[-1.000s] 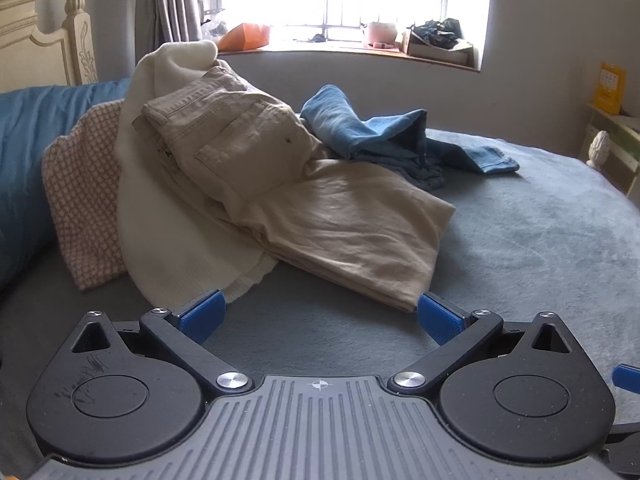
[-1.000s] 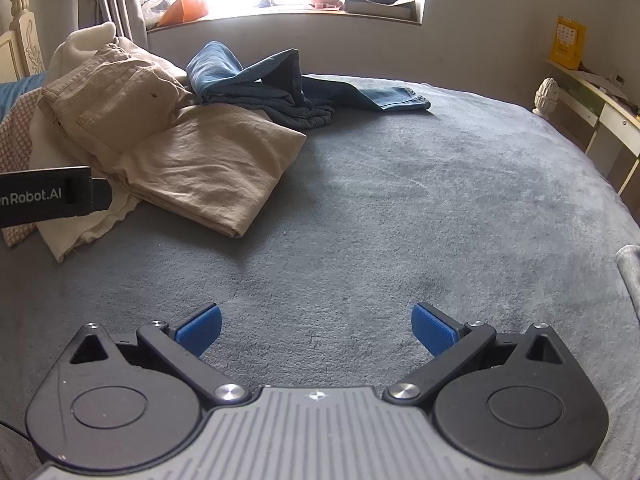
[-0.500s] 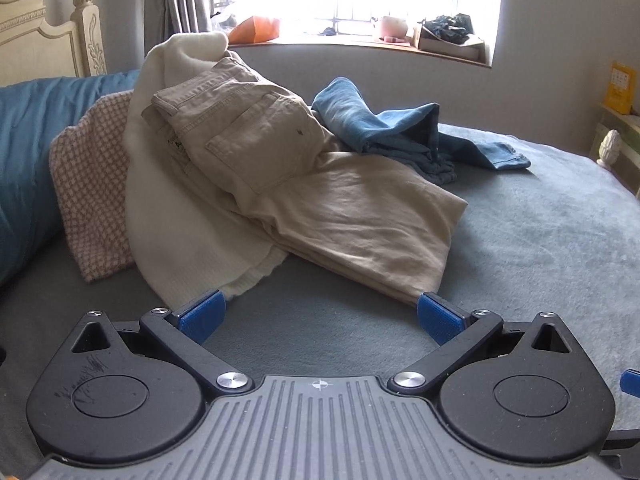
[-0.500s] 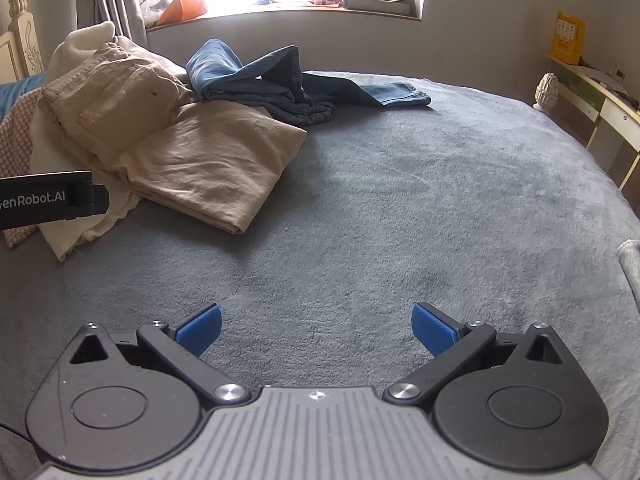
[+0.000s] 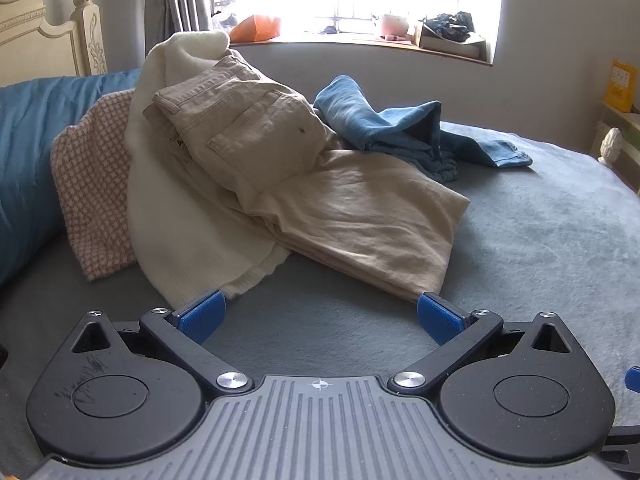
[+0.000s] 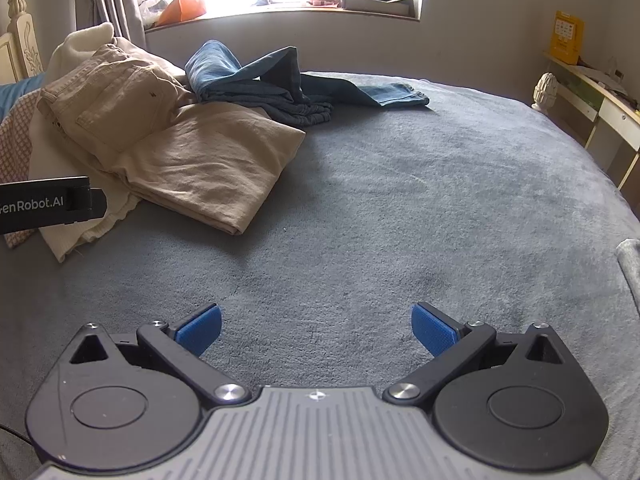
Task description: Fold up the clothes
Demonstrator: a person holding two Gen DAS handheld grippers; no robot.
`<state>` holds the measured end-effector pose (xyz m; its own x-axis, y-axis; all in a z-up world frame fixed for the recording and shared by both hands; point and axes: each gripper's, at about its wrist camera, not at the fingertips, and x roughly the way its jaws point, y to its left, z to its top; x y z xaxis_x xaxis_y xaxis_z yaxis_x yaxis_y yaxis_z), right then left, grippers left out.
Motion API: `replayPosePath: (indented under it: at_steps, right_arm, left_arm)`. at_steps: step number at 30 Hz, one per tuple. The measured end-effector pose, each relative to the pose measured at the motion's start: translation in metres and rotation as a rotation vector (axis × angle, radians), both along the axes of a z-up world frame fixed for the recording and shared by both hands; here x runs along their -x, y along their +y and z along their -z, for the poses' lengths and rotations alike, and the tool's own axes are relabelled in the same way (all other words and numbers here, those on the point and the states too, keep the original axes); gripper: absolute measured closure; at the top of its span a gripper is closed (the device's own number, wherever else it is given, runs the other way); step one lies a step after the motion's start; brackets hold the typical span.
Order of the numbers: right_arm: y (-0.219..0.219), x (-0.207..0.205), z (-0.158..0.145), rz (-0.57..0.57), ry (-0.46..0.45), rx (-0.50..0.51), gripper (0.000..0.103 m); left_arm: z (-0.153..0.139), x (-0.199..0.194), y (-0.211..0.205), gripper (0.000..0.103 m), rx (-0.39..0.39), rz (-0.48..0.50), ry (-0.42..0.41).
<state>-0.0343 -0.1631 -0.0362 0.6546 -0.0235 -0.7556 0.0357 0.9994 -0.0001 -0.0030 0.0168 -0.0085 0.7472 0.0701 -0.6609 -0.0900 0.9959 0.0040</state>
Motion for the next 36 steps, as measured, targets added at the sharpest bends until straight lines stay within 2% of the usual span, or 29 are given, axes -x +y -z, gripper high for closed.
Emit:
replayPosePath:
  at_steps: [23, 36]
  right_arm:
    - [0.001, 0.000, 0.000, 0.004, -0.003, 0.002, 0.000]
    - [-0.008, -0.007, 0.015, 0.005, 0.005, -0.038, 0.000]
  left_arm:
    - [0.006, -0.001, 0.003, 0.000, -0.004, -0.008, 0.018]
    - [0.029, -0.012, 0.002, 0.000, -0.035, -0.003, 0.027]
